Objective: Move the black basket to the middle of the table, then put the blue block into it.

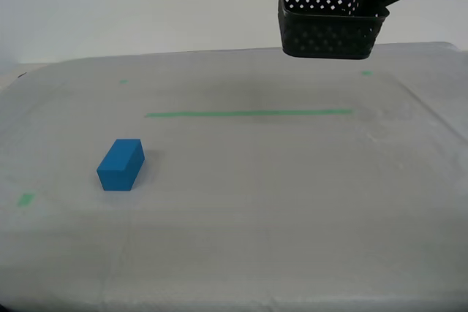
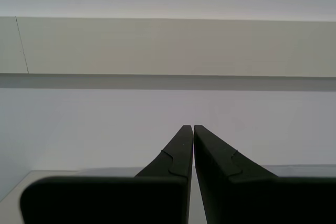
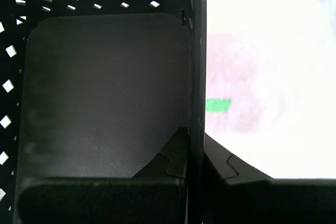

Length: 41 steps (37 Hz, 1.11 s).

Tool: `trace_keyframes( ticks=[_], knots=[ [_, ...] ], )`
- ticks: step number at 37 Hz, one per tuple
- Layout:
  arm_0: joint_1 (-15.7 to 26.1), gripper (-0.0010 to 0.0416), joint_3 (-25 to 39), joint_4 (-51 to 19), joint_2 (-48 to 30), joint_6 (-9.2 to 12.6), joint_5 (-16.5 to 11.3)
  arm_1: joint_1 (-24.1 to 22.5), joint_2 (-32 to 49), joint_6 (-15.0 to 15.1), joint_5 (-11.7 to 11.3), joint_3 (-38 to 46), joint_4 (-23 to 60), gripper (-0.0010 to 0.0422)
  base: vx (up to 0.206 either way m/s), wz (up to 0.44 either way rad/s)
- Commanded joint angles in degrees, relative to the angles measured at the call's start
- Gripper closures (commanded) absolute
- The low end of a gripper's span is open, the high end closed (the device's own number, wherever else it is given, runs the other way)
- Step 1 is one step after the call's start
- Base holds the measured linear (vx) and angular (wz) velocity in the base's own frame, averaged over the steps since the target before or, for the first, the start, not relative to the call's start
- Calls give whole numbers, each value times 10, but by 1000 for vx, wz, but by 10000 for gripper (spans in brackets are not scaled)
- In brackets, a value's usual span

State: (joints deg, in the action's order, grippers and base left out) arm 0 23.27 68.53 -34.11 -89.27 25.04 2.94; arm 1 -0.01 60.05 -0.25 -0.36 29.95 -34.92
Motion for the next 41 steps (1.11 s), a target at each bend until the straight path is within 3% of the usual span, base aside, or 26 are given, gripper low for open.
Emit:
trace_keyframes(
  ticks=[1, 7, 13, 30, 41],
  knots=[
    [17, 406, 1, -6, 1, 18, 2, 0, 0, 1, 0, 0, -3, 412, 0, 0],
    [43, 407, 12, -18, -11, 37, 4, 0, 0, 1, 0, 0, -3, 412, 0, 0],
    [64, 407, 66, -50, -50, 37, 18, 0, 0, 1, 0, 0, -3, 412, 0, 0],
    [91, 406, 239, -159, -159, 41, 19, 0, 0, 1, 0, 0, -3, 412, 0, 0],
    [102, 406, 308, -174, -219, 51, 18, 0, 0, 1, 0, 0, -3, 412, 0, 0]
  ],
)
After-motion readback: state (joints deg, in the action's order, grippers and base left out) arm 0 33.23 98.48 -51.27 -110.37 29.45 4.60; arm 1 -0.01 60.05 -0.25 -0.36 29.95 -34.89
